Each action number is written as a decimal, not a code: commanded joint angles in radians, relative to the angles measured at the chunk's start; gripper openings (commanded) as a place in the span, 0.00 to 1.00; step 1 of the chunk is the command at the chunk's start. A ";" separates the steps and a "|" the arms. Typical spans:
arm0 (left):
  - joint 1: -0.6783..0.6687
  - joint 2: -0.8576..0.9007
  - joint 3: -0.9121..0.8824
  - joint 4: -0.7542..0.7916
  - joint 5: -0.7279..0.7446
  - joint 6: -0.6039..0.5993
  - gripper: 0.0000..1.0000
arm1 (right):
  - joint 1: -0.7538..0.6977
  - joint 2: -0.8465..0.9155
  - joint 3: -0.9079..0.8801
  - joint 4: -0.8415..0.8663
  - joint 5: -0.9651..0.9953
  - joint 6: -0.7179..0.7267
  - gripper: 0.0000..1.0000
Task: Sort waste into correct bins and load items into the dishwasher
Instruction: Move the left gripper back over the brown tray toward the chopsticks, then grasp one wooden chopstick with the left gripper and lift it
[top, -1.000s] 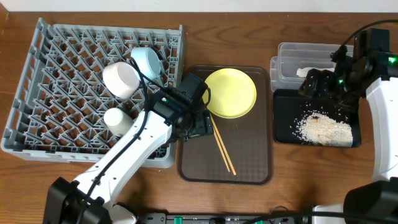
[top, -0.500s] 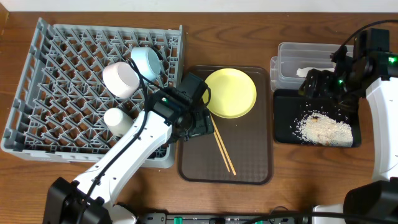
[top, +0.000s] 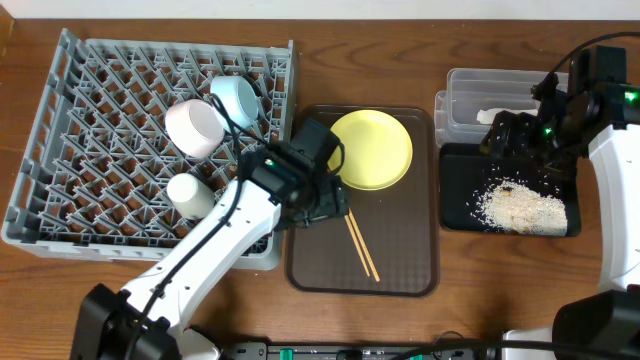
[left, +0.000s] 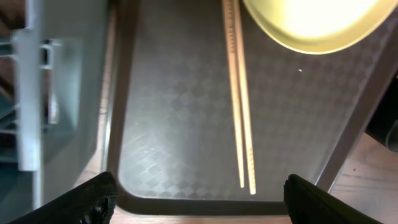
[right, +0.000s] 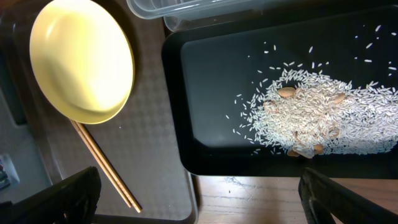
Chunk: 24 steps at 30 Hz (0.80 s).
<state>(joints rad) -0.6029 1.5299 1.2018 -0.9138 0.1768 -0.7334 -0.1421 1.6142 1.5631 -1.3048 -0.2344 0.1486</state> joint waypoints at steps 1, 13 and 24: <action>-0.033 0.049 -0.007 0.011 -0.016 -0.005 0.88 | -0.008 -0.024 0.011 -0.002 0.001 -0.008 0.99; -0.091 0.225 -0.007 0.070 -0.081 -0.001 0.88 | -0.008 -0.024 0.011 -0.001 0.002 -0.008 0.99; -0.094 0.353 -0.007 0.146 -0.081 -0.002 0.87 | -0.008 -0.024 0.011 0.000 0.002 -0.008 0.99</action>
<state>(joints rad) -0.6952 1.8580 1.2018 -0.7734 0.1196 -0.7330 -0.1421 1.6142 1.5631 -1.3048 -0.2344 0.1486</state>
